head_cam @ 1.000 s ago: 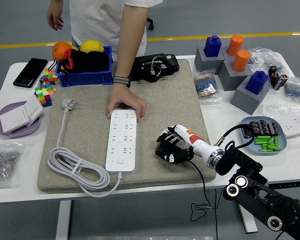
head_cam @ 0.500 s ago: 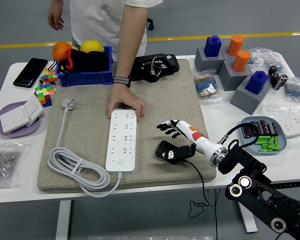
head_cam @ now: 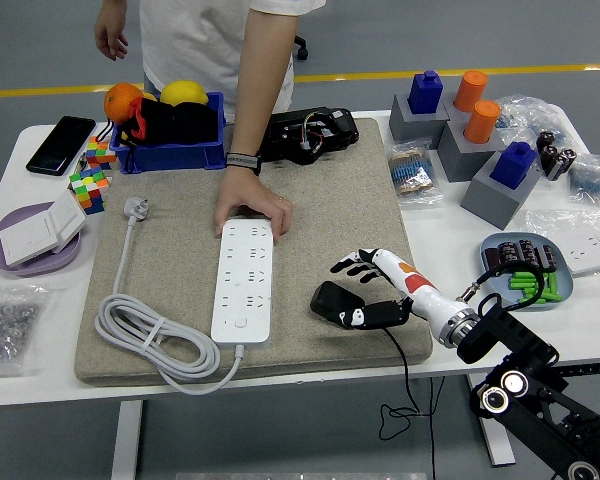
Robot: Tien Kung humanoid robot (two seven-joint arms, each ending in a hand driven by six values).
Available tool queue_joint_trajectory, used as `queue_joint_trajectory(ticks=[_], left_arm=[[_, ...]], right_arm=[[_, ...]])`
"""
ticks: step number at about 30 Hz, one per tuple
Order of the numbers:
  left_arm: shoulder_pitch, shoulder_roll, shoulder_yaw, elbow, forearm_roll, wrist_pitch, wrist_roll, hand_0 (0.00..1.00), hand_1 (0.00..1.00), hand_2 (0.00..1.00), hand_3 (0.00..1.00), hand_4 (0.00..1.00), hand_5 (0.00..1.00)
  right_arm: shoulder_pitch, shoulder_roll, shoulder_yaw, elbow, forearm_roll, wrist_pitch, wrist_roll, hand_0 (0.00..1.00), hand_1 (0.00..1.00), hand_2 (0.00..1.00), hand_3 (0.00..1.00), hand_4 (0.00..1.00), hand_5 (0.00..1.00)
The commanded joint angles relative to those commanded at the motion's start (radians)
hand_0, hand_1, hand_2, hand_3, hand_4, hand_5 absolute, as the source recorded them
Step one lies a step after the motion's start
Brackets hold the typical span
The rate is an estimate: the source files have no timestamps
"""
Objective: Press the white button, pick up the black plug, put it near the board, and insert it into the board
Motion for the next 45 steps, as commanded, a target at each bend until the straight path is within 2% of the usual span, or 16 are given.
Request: queue_joint_trajectory(ticks=[1,9,30,31,36,37,42,43,45], left_arm=[[0.000,0.000,-0.001,0.000,0.001,0.000,0.000,0.651,0.643,0.642,0.685,0.581,0.028],[-0.006,-0.003,0.007,0.000,-0.007,0.000,-0.002,0.651,0.643,0.642,0.685,0.581,0.027],[-0.007,-0.003,0.011,0.000,-0.016,0.000,-0.003,0.651,0.642,0.642,0.685,0.581,0.030],[-0.006,-0.002,0.011,0.000,-0.014,0.000,-0.002,0.651,0.644,0.642,0.684,0.580,0.033],[-0.005,-0.001,0.016,0.000,-0.013,-0.003,-0.001,0.651,0.644,0.642,0.684,0.580,0.033],[-0.004,0.000,0.016,0.000,-0.012,-0.003,-0.001,0.651,0.643,0.642,0.685,0.580,0.033],[-0.003,0.002,0.013,0.000,-0.006,-0.004,0.000,0.651,0.643,0.642,0.685,0.580,0.033],[-0.003,0.003,0.014,0.000,-0.006,-0.004,0.001,0.651,0.643,0.642,0.685,0.579,0.029],[-0.002,0.003,0.015,0.000,-0.006,-0.005,0.001,0.651,0.643,0.642,0.685,0.579,0.029]], right_arm=[[-0.001,-0.001,0.001,-0.002,0.004,-0.001,0.006,0.670,0.713,0.753,0.460,0.998,0.199],[-0.008,-0.003,0.000,-0.017,0.010,-0.010,0.030,0.670,0.710,0.750,0.449,0.998,0.190],[0.002,0.026,-0.047,-0.068,0.020,-0.060,0.075,0.667,0.702,0.729,0.469,0.998,0.139],[0.003,0.027,-0.050,-0.073,0.022,-0.063,0.077,0.615,0.651,0.670,0.466,0.950,0.078],[0.005,0.036,-0.058,-0.091,0.025,-0.073,0.088,0.615,0.651,0.670,0.466,0.950,0.078],[0.006,0.037,-0.060,-0.093,0.024,-0.075,0.090,0.577,0.631,0.631,0.468,0.911,0.010],[0.009,0.038,-0.069,-0.105,0.025,-0.084,0.098,0.577,0.631,0.631,0.468,0.911,0.010],[0.009,0.038,-0.071,-0.109,0.026,-0.087,0.100,0.543,0.589,0.588,0.458,0.894,0.002],[0.011,0.040,-0.073,-0.114,0.027,-0.094,0.106,0.543,0.589,0.588,0.458,0.894,0.002]])
